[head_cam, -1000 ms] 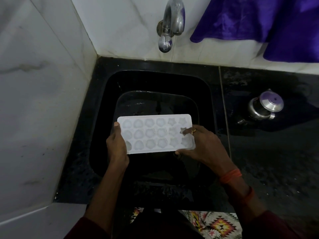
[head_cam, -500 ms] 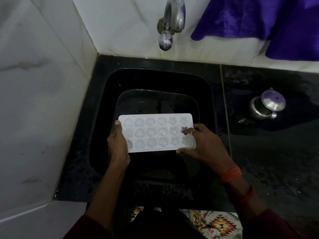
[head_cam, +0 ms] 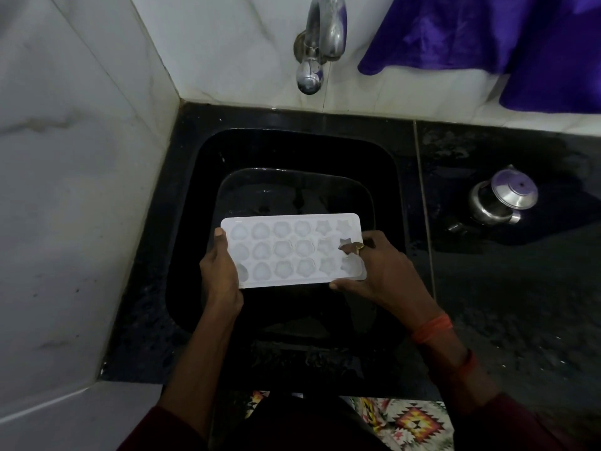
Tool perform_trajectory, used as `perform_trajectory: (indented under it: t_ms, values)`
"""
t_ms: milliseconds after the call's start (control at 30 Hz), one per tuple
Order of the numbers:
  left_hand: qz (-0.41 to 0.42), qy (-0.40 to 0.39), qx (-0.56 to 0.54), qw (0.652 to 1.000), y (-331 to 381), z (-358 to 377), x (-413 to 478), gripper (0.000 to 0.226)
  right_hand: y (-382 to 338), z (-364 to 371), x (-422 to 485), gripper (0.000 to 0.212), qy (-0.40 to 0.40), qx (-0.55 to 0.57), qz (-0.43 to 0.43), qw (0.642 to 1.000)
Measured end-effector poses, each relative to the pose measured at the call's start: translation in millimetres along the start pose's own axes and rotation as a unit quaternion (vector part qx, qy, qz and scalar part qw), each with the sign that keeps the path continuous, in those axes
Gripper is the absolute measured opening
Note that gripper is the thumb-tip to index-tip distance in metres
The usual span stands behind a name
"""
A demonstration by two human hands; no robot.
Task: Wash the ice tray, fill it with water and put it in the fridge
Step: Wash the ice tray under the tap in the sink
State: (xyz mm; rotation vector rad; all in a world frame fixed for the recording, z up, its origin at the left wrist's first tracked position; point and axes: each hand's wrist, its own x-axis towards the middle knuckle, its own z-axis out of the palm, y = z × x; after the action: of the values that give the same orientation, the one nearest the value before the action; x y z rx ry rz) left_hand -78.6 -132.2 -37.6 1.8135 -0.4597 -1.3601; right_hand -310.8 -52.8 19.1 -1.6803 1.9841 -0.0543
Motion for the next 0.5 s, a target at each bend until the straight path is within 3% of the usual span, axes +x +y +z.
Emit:
perform_trajectory:
  t_ms: [300,500]
  values:
    - [0.001,-0.001,-0.008,1.0,3.7,-1.0,-1.1,0.05,1.3,8.6,-2.9,0.075,0.064,0.031,-0.017,0.997]
    - [-0.002,-0.005,-0.01,1.0,2.9,-3.9,-2.0,0.05,1.1,9.3,-2.4,0.111,0.036,0.079,-0.018,0.996]
